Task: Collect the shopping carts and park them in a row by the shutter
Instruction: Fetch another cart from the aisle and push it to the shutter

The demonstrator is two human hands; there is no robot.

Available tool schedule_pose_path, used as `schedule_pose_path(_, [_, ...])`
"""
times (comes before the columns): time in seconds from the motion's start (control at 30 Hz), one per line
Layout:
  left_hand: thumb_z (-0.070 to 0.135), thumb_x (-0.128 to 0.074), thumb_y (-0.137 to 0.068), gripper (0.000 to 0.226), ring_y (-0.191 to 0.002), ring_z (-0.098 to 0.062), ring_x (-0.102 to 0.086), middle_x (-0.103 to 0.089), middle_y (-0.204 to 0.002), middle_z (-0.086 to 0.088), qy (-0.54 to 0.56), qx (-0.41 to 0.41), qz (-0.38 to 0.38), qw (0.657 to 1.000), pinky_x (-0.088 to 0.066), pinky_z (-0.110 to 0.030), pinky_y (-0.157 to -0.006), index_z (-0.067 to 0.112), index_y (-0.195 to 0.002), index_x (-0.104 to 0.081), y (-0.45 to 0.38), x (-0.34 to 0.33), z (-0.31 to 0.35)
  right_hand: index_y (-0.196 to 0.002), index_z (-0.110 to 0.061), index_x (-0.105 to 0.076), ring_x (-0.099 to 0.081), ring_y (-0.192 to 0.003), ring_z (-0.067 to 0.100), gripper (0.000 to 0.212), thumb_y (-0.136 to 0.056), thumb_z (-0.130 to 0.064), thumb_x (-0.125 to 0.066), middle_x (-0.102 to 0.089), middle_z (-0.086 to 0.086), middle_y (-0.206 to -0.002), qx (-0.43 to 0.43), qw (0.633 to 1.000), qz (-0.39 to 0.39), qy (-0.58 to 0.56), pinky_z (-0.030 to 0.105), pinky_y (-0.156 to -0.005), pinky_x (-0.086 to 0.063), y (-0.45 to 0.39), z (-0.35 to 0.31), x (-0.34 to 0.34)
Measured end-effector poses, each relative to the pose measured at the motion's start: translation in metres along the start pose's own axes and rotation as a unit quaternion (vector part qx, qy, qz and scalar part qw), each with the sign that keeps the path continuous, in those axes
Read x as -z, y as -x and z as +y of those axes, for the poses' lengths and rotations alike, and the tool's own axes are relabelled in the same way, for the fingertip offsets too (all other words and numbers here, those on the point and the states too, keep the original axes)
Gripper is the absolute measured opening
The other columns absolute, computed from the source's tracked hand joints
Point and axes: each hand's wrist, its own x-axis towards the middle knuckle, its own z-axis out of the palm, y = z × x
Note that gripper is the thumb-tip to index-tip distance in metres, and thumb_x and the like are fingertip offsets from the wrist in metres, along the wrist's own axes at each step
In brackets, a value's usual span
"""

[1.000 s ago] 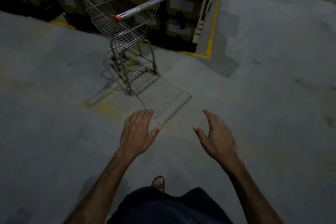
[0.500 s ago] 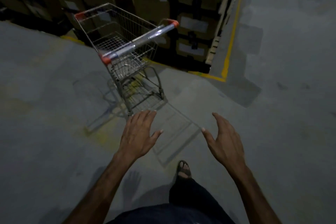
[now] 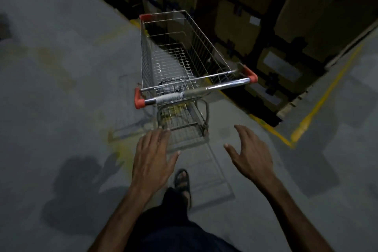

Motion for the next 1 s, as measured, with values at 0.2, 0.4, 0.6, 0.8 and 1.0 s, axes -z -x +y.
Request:
schedule_pose_path(0.2, [0.058,-0.057,-0.098,0.073,-0.143,-0.039,-0.044,-0.049,-0.153,-0.017,-0.03,0.04,0.02,0.999,-0.035,-0.059,-0.118,0.013,-0.154,-0.048,-0.126,-0.02,-0.007,-0.161,-0.016,-0.037,-0.031,-0.155,0.033,0.083,-0.096,-0.068,-0.032,-0.031,0.012,-0.17,0.058,0.995,0.038,0.073,0.059,-0.123,-0.031,-0.119,-0.007,0.008])
schedule_pose_path(0.4, [0.088,-0.028,-0.076,0.076,-0.079,-0.022,-0.068,-0.073,-0.088,0.001,-0.091,0.061,-0.192,0.975,-0.054,-0.033,-0.069,0.027,-0.097,-0.068,-0.217,-0.026,-0.027,-0.137,-0.03,-0.061,-0.051,-0.14,0.026,0.091,-0.085,-0.094,-0.022,-0.063,0.0,-0.141,0.13,0.977,-0.058,0.157,0.057,-0.123,-0.025,-0.237,0.007,0.01])
schedule_pose_path(0.6, [0.115,-0.033,-0.054,0.1,-0.075,-0.017,-0.064,-0.064,-0.081,0.003,-0.074,0.137,-0.276,0.948,-0.052,-0.031,-0.067,0.02,-0.071,-0.06,-0.228,-0.017,-0.037,-0.066,-0.019,-0.06,-0.068,-0.079,0.027,0.099,-0.059,-0.113,-0.028,-0.069,0.004,-0.075,0.219,0.927,-0.215,0.214,0.037,-0.066,-0.046,-0.308,-0.003,0.033])
schedule_pose_path(0.8, [0.117,-0.032,-0.048,0.104,-0.06,-0.017,-0.055,-0.05,-0.058,0.006,-0.102,0.213,-0.227,0.945,-0.042,-0.031,-0.062,0.016,-0.057,-0.049,-0.216,-0.019,0.0,-0.061,-0.02,-0.055,-0.06,-0.062,0.019,0.101,-0.062,-0.113,-0.017,-0.054,-0.004,-0.059,0.352,0.892,-0.215,0.183,0.038,-0.068,-0.056,-0.339,0.012,0.033])
schedule_pose_path(1.0, [0.12,-0.017,-0.043,0.108,-0.058,-0.017,-0.054,-0.048,-0.055,0.007,-0.107,0.323,-0.198,0.919,-0.035,-0.031,-0.058,0.018,-0.056,-0.051,-0.186,-0.03,0.063,-0.062,-0.019,-0.055,-0.05,-0.057,0.015,0.103,-0.058,-0.113,-0.013,-0.051,-0.005,-0.06,0.472,0.826,-0.217,0.219,0.034,-0.057,-0.039,-0.37,0.021,0.04])
